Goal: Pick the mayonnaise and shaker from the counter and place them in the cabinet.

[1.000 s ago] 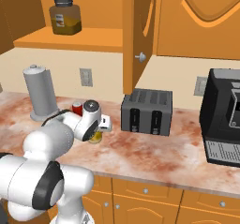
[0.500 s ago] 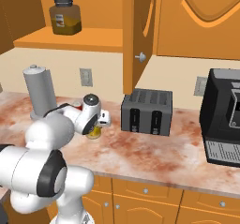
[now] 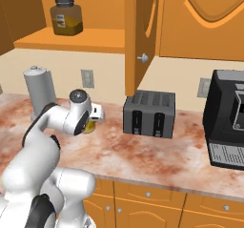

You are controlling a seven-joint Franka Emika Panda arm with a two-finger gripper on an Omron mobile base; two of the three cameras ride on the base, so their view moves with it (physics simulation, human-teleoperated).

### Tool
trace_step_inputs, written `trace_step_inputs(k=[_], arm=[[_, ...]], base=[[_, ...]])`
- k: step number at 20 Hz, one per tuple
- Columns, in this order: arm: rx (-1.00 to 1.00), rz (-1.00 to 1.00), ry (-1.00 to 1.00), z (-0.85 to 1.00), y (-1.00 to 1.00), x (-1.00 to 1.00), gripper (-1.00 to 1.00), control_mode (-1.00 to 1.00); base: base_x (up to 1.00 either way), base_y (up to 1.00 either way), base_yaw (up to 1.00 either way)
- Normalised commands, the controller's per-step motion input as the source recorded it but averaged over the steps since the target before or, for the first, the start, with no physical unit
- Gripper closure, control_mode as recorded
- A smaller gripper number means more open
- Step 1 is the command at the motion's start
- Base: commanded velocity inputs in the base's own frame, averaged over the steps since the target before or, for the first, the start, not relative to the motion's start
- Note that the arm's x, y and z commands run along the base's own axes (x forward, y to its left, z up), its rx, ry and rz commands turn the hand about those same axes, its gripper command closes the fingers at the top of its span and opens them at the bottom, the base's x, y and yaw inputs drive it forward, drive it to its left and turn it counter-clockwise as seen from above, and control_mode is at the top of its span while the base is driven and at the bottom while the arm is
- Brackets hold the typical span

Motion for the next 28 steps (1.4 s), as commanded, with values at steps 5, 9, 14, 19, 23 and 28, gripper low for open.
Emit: trace_step_inputs(k=[5, 9, 14, 19, 23, 28], arm=[[0.0, -0.13, -0.01, 0.79, 0.01, 0.0, 1.0, -1.0], [0.0, -0.18, 0.0, 0.85, 0.0, 0.0, 1.0, -1.0], [0.0, -0.19, 0.0, 0.83, -0.01, -0.01, 1.0, -1.0], [0.0, -0.16, -0.02, 0.83, -0.18, -0.03, 1.0, -1.0], [0.0, -0.11, -0.06, 0.73, -0.39, -0.09, 1.0, -1.0], [0.0, -0.08, -0.09, 0.69, -0.42, -0.02, 1.0, -1.0]], base=[[0.0, 0.0, 0.0], [0.0, 0.0, 0.0], [0.0, 0.0, 0.0], [0.0, 0.0, 0.0], [0.0, 0.0, 0.0], [0.0, 0.0, 0.0]])
